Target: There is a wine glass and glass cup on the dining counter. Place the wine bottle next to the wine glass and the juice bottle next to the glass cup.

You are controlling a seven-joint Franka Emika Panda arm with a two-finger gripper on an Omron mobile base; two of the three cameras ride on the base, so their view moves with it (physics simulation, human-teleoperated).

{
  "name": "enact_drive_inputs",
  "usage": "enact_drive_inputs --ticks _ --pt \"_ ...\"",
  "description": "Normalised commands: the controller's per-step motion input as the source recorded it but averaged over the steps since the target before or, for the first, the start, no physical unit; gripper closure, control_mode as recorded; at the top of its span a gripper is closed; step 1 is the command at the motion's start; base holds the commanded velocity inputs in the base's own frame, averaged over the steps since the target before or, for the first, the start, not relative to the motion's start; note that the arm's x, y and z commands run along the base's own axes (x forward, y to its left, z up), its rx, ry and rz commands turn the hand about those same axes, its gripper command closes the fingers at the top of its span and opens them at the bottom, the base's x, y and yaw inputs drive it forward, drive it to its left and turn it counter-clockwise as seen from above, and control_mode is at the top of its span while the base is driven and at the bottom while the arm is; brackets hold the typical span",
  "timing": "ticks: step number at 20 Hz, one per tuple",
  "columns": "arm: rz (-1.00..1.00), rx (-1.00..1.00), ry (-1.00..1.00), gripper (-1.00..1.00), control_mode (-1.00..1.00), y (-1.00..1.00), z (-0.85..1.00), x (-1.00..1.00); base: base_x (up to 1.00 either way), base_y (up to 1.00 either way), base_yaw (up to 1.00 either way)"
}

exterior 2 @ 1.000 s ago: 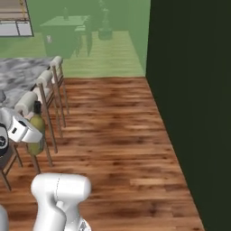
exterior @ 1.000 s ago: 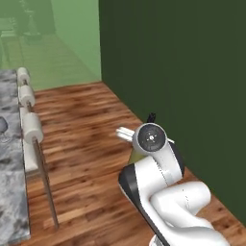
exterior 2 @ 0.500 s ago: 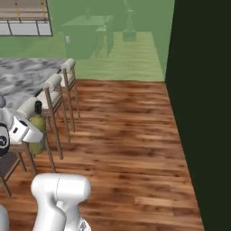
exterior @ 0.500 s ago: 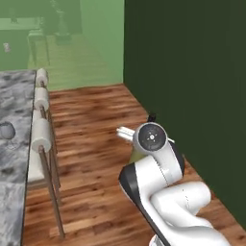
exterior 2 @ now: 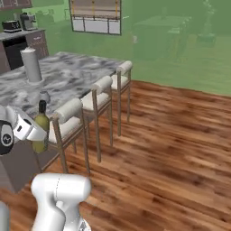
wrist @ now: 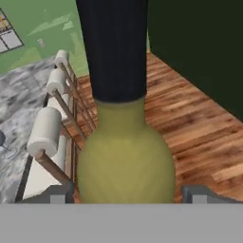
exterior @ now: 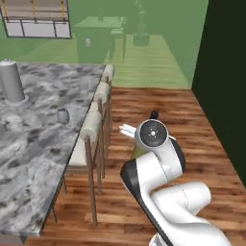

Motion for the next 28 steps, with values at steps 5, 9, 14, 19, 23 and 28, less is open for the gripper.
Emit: enact_drive_inputs --ticks 5,9,14,19,23,28 --pt "0.0 0.0 0.0 1.0 1.0 0.0 0.0 0.0 0.38 -0.05 0.71" --pt "0.0 0.0 0.0 1.0 1.0 0.0 0.0 0.0 0.4 -0.05 0.7" --pt "0.0 0.0 0.0 1.0 1.0 0.0 0.0 0.0 0.41 -0.06 0.67" --pt "0.0 0.0 0.0 1.0 1.0 0.0 0.0 0.0 0.47 -0.12 0.55" --pt "0.0 0.0 0.0 1.0 1.0 0.0 0.0 0.0 0.45 -0.21 0.39" --pt "0.0 0.0 0.0 1.0 1.0 0.0 0.0 0.0 0.5 -0.33 0.17"
